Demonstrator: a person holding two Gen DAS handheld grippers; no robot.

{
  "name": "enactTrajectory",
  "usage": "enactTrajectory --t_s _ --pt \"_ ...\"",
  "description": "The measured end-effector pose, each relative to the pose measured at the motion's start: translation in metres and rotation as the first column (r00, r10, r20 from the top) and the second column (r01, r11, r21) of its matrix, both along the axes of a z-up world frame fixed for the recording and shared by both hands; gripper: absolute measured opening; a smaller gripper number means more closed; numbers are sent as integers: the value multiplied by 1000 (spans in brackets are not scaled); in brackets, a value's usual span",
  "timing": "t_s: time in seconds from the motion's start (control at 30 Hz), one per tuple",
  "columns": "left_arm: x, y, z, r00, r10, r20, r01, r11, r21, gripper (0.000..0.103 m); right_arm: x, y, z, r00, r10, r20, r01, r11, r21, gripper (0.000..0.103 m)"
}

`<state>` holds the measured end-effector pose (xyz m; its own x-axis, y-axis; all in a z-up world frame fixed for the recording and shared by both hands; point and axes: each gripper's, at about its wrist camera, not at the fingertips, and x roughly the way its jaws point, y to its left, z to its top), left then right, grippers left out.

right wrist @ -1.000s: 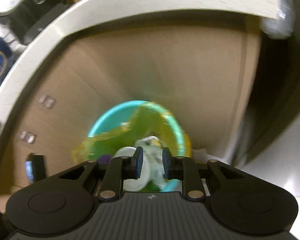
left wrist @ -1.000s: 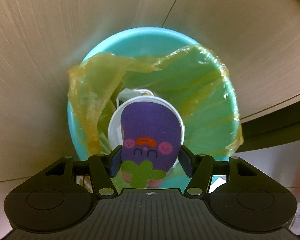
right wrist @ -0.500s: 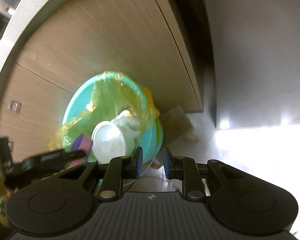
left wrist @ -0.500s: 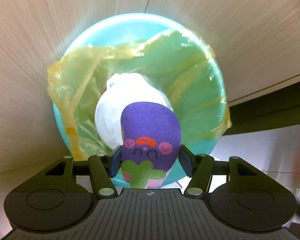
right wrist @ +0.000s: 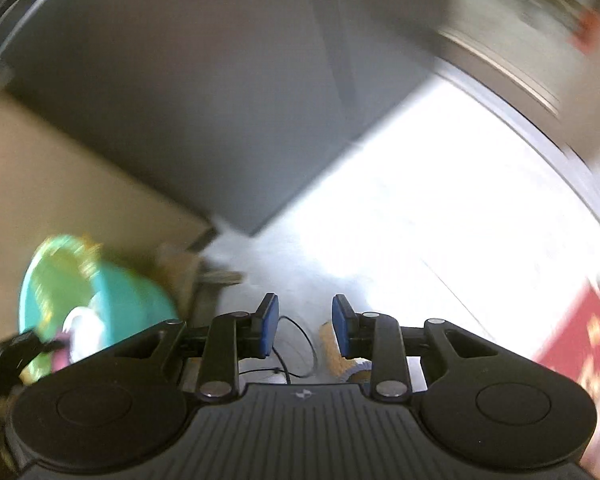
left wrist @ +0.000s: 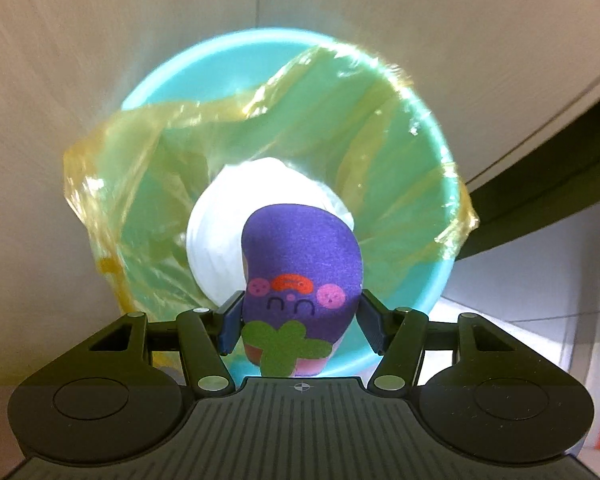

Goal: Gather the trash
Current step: 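Lower the right tool to the garlic on the floor while the left tool holds the sponge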

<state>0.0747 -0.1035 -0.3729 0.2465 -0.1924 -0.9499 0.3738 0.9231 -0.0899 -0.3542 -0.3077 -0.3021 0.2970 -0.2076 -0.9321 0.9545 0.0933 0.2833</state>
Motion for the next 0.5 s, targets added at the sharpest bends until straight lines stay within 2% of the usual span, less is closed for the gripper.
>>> enactTrajectory --t_s 0.17,0.3,0.4,0.5 --pt "-15 -14 23 997 -67 48 69 997 -46 64 -81 15 12 989 -122 -79 118 992 -50 29" --pt "-54 -40 47 986 -148 72 155 981 -112 64 -148 14 10 960 -235 -154 221 970 -107 37" --pt "-113 -76 61 962 -265 63 272 950 -154 64 -212 9 2 921 -334 -199 309 940 -147 37" --pt "-188 -116 71 932 -358 63 363 906 -220 64 -297 4 -6 857 -461 -228 420 884 -207 41"
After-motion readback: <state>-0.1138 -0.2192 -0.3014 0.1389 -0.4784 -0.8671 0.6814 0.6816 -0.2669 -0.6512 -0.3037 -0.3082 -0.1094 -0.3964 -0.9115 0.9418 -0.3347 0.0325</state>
